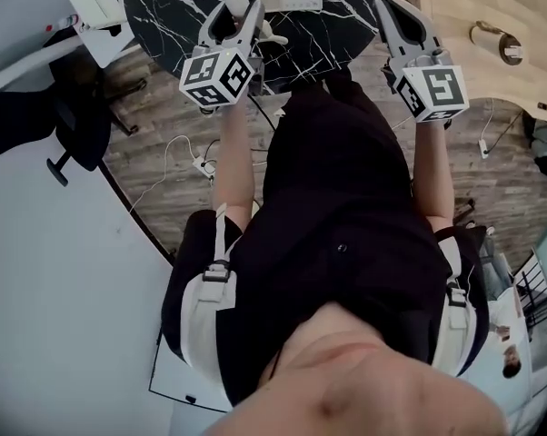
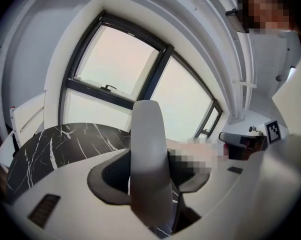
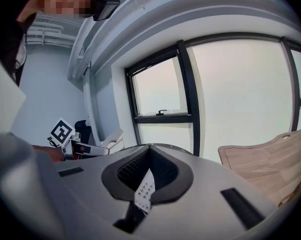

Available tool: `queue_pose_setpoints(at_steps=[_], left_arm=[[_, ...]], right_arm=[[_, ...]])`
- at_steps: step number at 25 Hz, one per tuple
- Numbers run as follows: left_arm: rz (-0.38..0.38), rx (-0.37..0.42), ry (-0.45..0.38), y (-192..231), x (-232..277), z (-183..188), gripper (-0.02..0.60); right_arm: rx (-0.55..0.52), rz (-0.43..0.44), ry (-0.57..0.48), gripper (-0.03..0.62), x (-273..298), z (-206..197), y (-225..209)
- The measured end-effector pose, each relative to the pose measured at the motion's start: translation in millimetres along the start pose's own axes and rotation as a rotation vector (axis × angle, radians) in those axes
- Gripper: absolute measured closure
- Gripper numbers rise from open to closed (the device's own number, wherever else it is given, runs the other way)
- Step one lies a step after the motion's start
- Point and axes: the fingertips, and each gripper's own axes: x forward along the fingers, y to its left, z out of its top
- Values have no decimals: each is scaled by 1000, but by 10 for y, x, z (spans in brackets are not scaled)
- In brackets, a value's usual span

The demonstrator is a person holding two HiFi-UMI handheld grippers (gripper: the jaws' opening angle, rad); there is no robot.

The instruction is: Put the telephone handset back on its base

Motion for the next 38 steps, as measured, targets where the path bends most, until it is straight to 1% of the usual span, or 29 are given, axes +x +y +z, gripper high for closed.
queue_pose_setpoints(at_steps=[7, 15, 23, 28, 31, 36, 38], left_arm=[[27, -20, 120, 267, 383, -385, 356], [66, -35, 219, 491, 795, -707, 354], [130, -54, 318, 708, 1129, -1024, 354], [140, -67, 348, 752, 1267, -1146, 354], [158, -66, 363, 788, 1320, -1187, 354], [186, -48, 395, 838, 1403, -1265, 354], [199, -41, 396, 846, 1430, -1271, 354]], right_arm=[[32, -43, 34, 565, 67, -125, 28], [48, -76, 75, 565, 156, -252, 26], [66, -101, 107, 565, 204, -357, -8], [67, -108, 119, 565, 218, -385, -42], [71, -112, 124, 565, 223, -396, -56], [76, -113, 134, 565, 231, -427, -77], [80, -115, 135, 565, 233, -438, -91]])
